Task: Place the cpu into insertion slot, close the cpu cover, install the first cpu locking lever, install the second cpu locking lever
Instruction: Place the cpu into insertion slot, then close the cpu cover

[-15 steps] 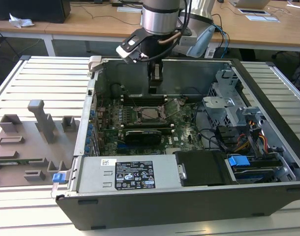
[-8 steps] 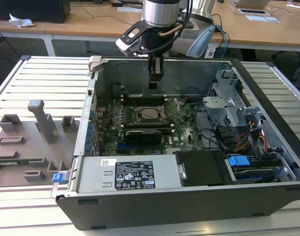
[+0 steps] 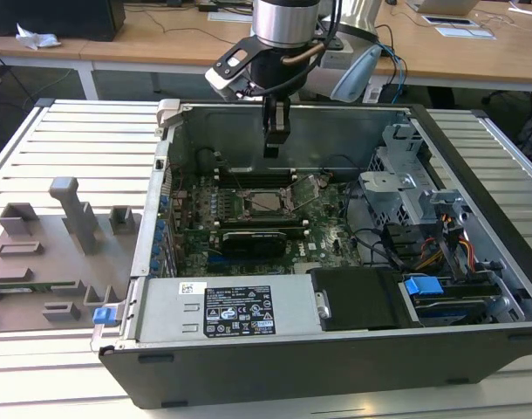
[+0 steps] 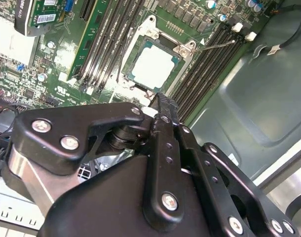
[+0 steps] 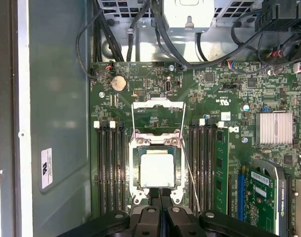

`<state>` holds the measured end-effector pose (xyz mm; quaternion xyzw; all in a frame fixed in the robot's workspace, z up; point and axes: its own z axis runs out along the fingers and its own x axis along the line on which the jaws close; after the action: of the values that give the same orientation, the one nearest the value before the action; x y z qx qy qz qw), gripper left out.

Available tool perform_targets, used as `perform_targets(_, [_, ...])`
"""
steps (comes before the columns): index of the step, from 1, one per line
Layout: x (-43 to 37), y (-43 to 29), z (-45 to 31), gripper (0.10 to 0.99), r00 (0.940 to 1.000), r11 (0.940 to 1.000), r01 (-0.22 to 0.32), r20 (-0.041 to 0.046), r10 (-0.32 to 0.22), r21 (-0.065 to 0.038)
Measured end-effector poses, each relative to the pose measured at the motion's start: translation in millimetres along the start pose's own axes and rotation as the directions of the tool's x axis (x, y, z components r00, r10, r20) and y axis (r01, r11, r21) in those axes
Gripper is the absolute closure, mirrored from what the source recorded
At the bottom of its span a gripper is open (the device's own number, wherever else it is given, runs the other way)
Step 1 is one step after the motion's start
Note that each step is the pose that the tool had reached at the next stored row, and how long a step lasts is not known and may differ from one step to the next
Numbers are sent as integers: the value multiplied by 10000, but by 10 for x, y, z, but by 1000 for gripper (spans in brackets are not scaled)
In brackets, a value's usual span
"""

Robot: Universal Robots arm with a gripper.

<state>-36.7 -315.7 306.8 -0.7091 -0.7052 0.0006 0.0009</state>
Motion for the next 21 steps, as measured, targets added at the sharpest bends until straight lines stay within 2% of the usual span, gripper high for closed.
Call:
perform_targets(4, [0,2,-2,980,10000,10000,1,0,-1,0])
perform_targets(6, [0,93,-2,980,10000,10000,1,7,-1,7])
perform_targets(10, [1,203,-2,980,10000,10000,1,10,-2,20])
perform_targets(14, [3,415,-3,980,10000,10000,1,24,-2,43])
perform_targets(16, [4,463,-3,980,10000,10000,-1,25,1,49])
perform_targets(19, [9,644,-2,980,10000,10000,0,26,0,76])
perform_targets(21, [11,703,-3,980,10000,10000,1,29,-1,86])
